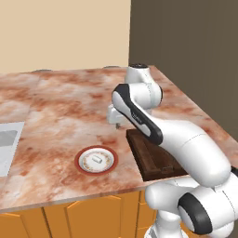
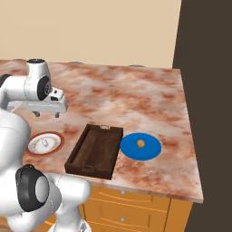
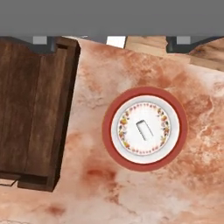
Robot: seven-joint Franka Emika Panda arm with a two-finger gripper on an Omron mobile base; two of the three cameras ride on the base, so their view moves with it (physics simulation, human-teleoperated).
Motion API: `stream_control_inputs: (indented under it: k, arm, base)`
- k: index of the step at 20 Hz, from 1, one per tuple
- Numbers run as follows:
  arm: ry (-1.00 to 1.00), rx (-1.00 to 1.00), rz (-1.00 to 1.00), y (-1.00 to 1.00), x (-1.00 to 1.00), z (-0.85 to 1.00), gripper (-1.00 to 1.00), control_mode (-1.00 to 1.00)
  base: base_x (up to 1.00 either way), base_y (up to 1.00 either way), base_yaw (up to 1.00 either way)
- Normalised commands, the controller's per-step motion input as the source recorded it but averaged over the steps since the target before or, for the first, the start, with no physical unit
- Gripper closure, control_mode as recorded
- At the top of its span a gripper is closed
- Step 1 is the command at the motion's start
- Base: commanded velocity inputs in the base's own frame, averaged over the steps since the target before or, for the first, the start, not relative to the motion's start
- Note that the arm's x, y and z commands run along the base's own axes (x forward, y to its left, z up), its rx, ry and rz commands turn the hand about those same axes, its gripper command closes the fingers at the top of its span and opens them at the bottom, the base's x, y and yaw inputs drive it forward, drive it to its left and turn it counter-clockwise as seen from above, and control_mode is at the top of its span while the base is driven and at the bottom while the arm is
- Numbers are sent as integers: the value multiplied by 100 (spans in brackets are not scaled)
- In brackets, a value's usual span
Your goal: Move the dessert items from the plates to the tray.
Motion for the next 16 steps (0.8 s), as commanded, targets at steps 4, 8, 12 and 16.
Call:
stream_control_inputs:
  k: [4,8,12,16]
  arm:
    - [6,0,25,50,6,-54,-100,-100]
    - [0,0,23,55,4,-44,-100,-100]
    - [1,0,17,43,20,-46,-100,-100]
    - [3,0,16,40,21,-41,-100,-100]
  base:
    - [0,0,0]
    - [0,0,0]
    - [0,0,0]
    - [0,0,0]
